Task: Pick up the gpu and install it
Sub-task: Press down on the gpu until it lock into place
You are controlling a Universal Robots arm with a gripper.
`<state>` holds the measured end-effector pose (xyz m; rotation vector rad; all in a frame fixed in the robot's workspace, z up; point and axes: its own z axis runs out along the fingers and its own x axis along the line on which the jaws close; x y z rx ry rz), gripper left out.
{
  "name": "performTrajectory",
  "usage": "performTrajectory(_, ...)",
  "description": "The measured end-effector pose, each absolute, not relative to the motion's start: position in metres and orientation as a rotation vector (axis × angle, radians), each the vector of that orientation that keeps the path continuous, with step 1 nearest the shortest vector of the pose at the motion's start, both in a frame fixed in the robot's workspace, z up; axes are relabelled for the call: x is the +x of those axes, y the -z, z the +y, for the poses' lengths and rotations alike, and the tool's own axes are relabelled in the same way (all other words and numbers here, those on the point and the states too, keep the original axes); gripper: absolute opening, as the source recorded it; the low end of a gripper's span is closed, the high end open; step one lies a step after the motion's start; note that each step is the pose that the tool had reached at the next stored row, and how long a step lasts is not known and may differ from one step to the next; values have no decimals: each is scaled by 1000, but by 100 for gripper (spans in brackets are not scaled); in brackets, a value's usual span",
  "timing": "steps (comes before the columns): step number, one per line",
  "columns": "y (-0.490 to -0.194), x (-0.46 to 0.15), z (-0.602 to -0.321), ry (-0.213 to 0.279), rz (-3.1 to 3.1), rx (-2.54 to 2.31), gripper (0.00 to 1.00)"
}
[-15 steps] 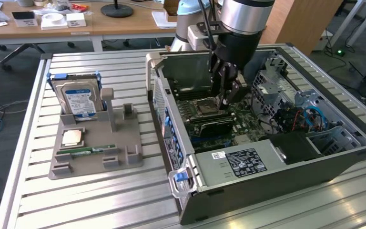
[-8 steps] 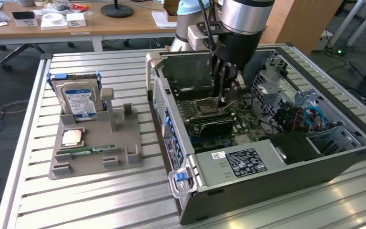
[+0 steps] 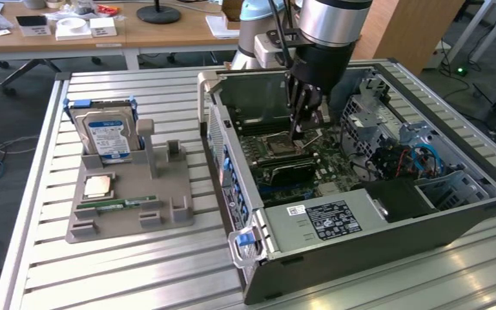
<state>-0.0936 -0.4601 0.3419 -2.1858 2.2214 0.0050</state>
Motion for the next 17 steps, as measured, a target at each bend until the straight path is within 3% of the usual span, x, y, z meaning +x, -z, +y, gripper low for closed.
performTrajectory(1, -342, -94, -460, -5, 2221, -2186, 11)
performTrajectory(17, -337, -94, -460, -4, 2222, -2186, 11)
